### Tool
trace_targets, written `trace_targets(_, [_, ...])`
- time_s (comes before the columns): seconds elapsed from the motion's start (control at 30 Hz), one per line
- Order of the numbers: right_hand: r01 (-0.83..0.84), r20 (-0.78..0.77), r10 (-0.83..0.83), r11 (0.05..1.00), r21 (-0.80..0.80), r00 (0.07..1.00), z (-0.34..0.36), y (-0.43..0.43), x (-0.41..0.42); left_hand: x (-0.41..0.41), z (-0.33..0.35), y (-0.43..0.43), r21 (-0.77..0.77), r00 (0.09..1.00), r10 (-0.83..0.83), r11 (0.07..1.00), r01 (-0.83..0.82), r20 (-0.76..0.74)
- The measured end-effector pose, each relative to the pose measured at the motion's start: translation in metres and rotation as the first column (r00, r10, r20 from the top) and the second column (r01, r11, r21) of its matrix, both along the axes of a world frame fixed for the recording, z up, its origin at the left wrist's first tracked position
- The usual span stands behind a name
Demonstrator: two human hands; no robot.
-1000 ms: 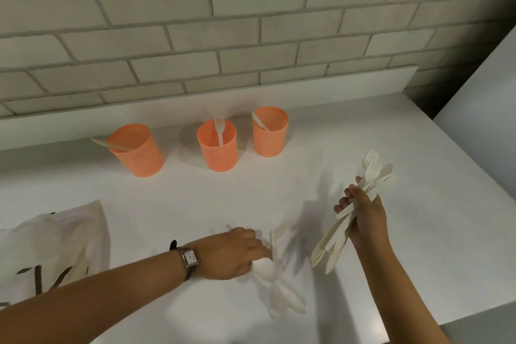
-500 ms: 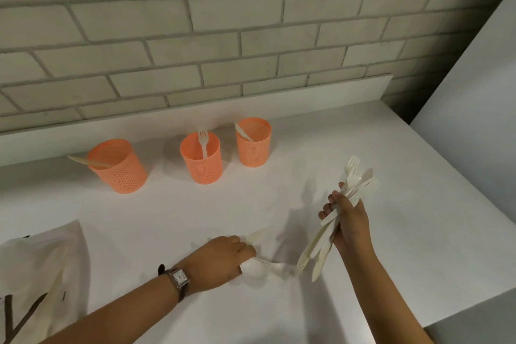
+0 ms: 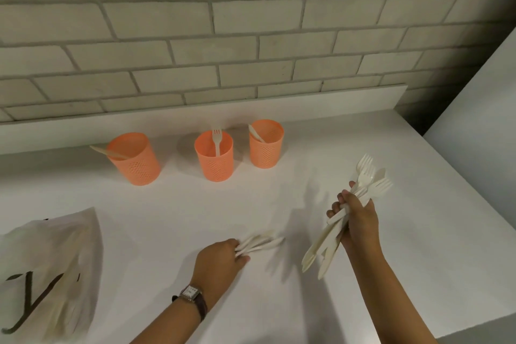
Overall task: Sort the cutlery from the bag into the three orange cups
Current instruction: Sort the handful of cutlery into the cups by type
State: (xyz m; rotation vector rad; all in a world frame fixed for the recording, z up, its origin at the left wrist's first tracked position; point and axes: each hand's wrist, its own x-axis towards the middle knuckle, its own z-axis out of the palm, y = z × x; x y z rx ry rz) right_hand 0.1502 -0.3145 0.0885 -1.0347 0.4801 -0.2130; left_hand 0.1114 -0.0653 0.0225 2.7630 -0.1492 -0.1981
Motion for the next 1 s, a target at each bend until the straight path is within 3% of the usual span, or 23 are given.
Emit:
trace_targets(0.23, [-0.125,-0.048,0.122,0.99,-0.066,0.991,-0.008,0.029,-0.004,0.003,0.009,0.0,-0.061,0.988,0.029,0.997,-0.038,-0.154])
trace_targets(0.3, [-0.145,-0.048,0.142,0.986,-0.078,0.989,-0.009,0.035,-0.004,0.005,0.015,0.006,-0.173,0.971,0.057,0.98,-0.099,-0.234])
trace_targets(0.37, [-0.163,-0.051,0.159,0.982,-0.091,0.986,-0.008,0.039,-0.002,0.009,0.022,0.012,-0.397,0.933,0.076,0.89,-0.223,-0.353])
trace_targets(0.43, [-0.177,-0.061,0.171,0.978,-0.107,0.983,-0.007,0.041,0.0,0.013,0.034,0.017,-0.588,0.905,0.09,0.732,-0.344,-0.416])
trace_targets(0.63, [-0.175,-0.067,0.17,0.981,-0.087,0.983,-0.003,0.043,0.007,0.051,0.082,0.015,-0.833,0.892,0.303,0.348,-0.43,-0.334])
trace_targets(0.8, [-0.181,-0.057,0.177,0.979,-0.093,0.983,0.001,0.039,0.013,0.101,0.136,0.018,-0.927,0.872,0.443,0.194,-0.321,-0.209])
trace_targets(1.0, [-0.206,-0.044,0.202,0.972,-0.111,0.978,0.004,0.041,0.026,0.127,0.159,0.066,-0.942,0.764,0.618,0.112,-0.316,-0.183])
